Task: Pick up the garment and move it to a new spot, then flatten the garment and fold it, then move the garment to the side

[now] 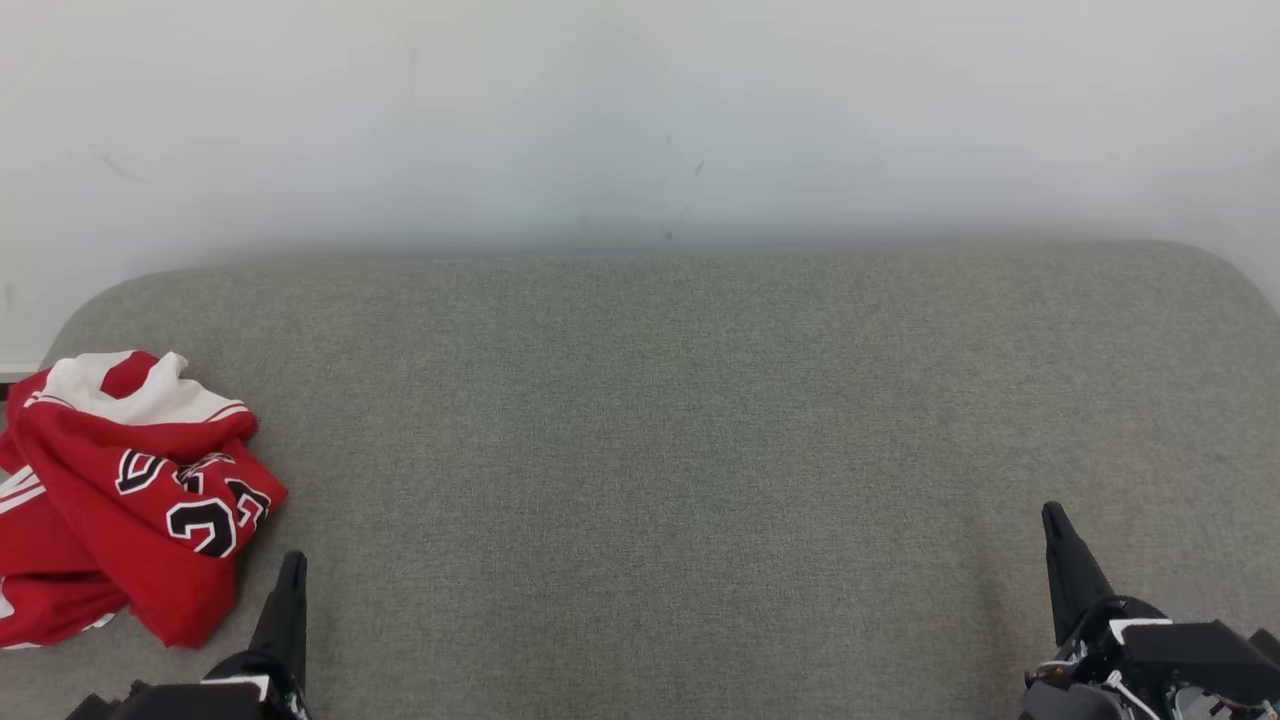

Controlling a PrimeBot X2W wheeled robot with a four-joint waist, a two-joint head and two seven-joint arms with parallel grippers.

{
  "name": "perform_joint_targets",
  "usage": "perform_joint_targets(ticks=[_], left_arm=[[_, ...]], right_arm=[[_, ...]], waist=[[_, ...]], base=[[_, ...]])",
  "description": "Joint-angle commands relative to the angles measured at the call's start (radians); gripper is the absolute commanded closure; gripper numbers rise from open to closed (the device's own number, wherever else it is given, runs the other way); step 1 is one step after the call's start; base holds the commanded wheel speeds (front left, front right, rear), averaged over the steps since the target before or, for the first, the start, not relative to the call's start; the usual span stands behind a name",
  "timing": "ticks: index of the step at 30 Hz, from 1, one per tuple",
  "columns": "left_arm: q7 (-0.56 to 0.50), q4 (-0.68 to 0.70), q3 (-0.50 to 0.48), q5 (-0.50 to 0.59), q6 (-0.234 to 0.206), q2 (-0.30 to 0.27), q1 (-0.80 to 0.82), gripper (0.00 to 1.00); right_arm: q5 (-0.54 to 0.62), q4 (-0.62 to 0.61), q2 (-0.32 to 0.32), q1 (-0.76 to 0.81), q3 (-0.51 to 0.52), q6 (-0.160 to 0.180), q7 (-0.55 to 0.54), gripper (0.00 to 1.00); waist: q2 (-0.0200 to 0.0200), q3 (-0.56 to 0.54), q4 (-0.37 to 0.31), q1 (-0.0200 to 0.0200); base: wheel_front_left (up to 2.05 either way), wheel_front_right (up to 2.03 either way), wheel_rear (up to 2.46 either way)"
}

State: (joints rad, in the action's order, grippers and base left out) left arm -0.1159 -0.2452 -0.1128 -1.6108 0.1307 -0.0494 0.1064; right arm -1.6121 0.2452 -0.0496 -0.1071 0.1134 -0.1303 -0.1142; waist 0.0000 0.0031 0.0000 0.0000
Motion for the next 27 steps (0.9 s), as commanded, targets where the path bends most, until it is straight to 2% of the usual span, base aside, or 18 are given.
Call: perform_joint_targets(ticks=[1, 5, 14, 23, 27], left_arm=[[0.0, 0.0, 0.0, 0.0, 0.0, 0.0, 0.0, 0.0], [0.001, -0.031, 0.003, 0.0, 0.0, 0.007, -0.025, 0.0], [0.047, -0.017, 0.027, 0.048, 0.0, 0.006, -0.039, 0.0], [0.093, -0.011, 0.046, 0.188, -0.011, 0.005, -0.048, 0.0], [0.111, -0.002, 0.059, 0.304, -0.026, 0.002, -0.053, 0.0]], right_arm=[[0.0, -0.001, 0.0, 0.0, 0.0, 0.0, 0.0, 0.0], [0.0, 0.034, 0.003, 0.028, -0.002, 0.002, 0.001, 0.0], [0.044, 0.012, 0.002, 0.036, -0.035, 0.001, 0.047, 0.0], [0.195, -0.003, 0.002, 0.05, -0.038, 0.001, 0.093, 0.0], [0.272, -0.01, 0.001, 0.057, -0.037, 0.001, 0.11, 0.0]], waist=[[0.0, 0.0, 0.0, 0.0], [0.0, 0.0, 0.0, 0.0], [0.0, -0.002, 0.0, 0.0], [0.0, -0.004, 0.006, 0.0], [0.0, -0.005, 0.008, 0.0]], base=[[0.0, 0.0, 0.0], [0.0, 0.0, 0.0], [0.0, 0.0, 0.0], [0.0, 0.0, 0.0], [0.0, 0.0, 0.0]])
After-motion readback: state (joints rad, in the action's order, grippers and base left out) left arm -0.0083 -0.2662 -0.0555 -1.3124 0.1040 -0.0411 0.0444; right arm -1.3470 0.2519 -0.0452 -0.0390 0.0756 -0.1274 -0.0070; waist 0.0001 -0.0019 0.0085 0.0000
